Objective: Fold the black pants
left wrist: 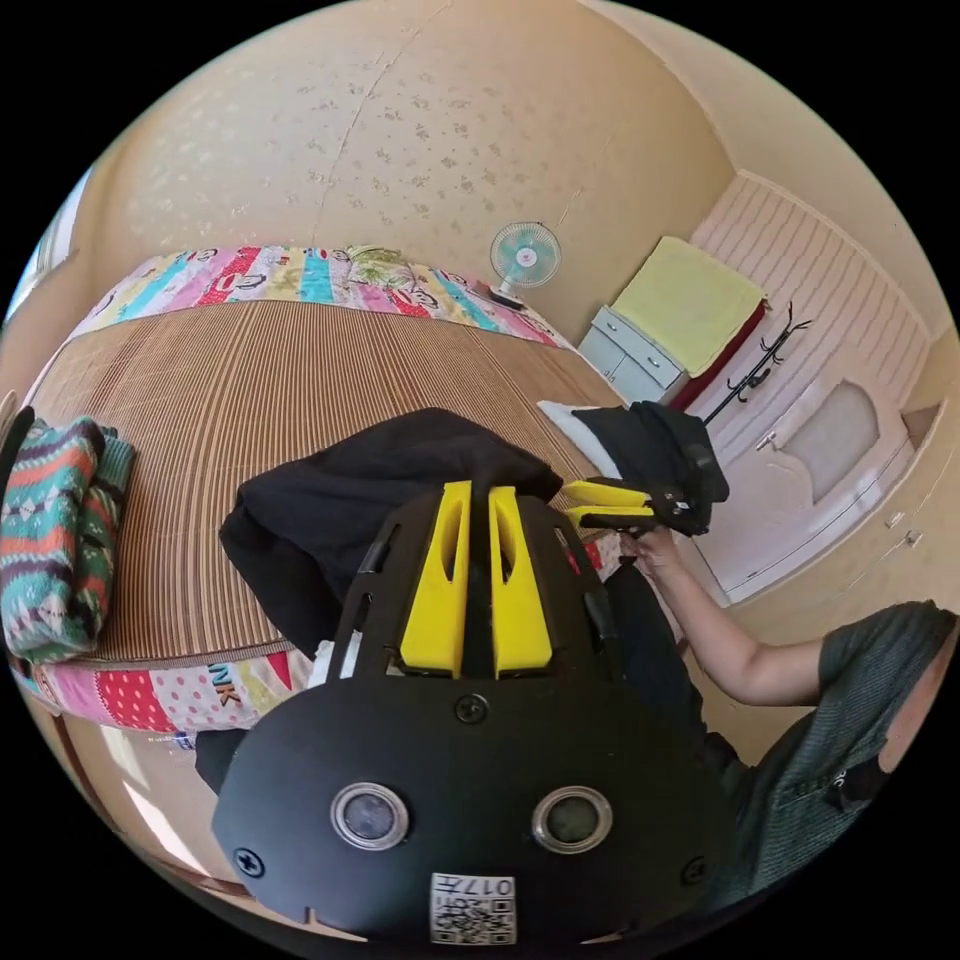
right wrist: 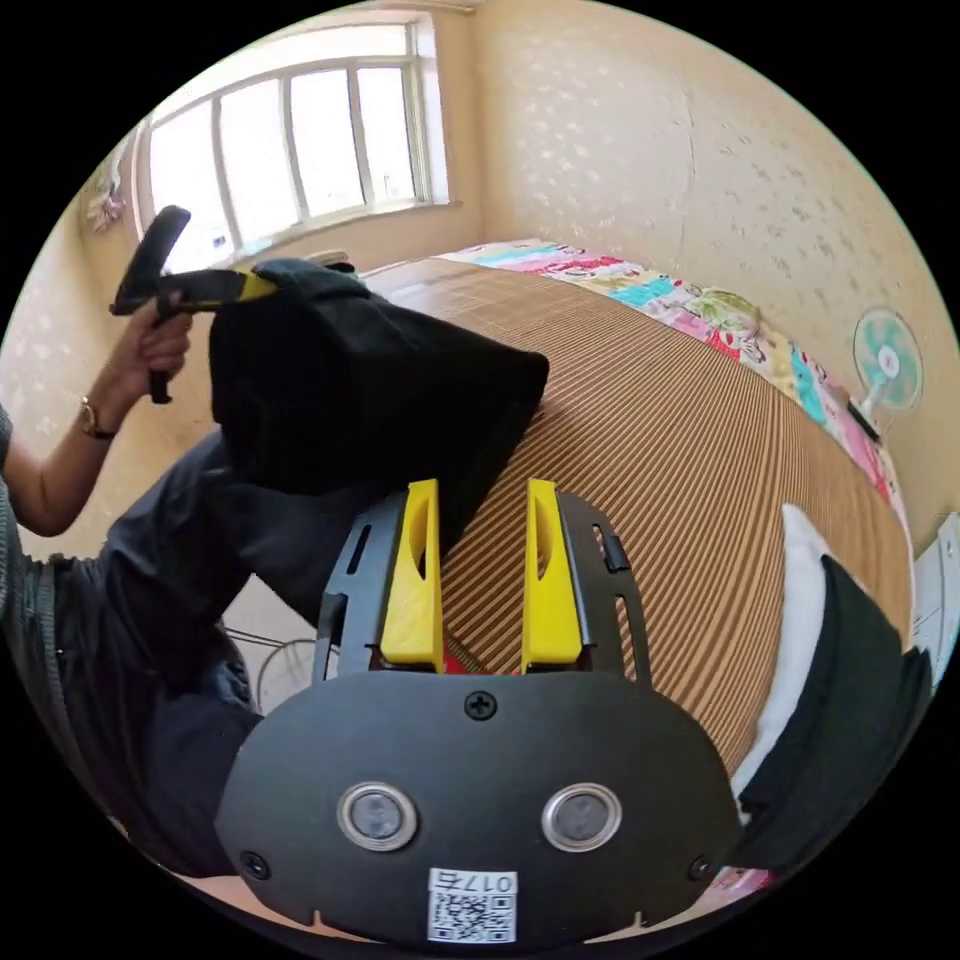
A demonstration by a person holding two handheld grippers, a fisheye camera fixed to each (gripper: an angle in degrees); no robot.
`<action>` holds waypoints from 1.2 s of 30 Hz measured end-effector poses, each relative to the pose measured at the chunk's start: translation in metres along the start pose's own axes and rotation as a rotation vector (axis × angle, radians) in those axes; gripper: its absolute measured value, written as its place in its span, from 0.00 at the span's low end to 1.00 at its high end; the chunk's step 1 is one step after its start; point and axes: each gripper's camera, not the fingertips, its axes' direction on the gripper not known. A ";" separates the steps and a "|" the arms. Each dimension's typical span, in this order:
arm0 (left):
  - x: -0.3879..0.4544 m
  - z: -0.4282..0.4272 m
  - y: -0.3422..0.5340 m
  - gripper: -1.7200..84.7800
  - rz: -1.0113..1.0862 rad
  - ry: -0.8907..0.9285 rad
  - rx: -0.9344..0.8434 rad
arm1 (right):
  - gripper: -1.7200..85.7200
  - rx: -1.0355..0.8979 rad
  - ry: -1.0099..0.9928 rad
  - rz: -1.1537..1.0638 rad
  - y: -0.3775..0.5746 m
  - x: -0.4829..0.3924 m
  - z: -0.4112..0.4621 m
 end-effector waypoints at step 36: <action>0.077 -0.139 0.159 0.18 0.230 0.137 0.120 | 0.07 1.035 -0.062 0.456 -0.182 -0.143 -0.347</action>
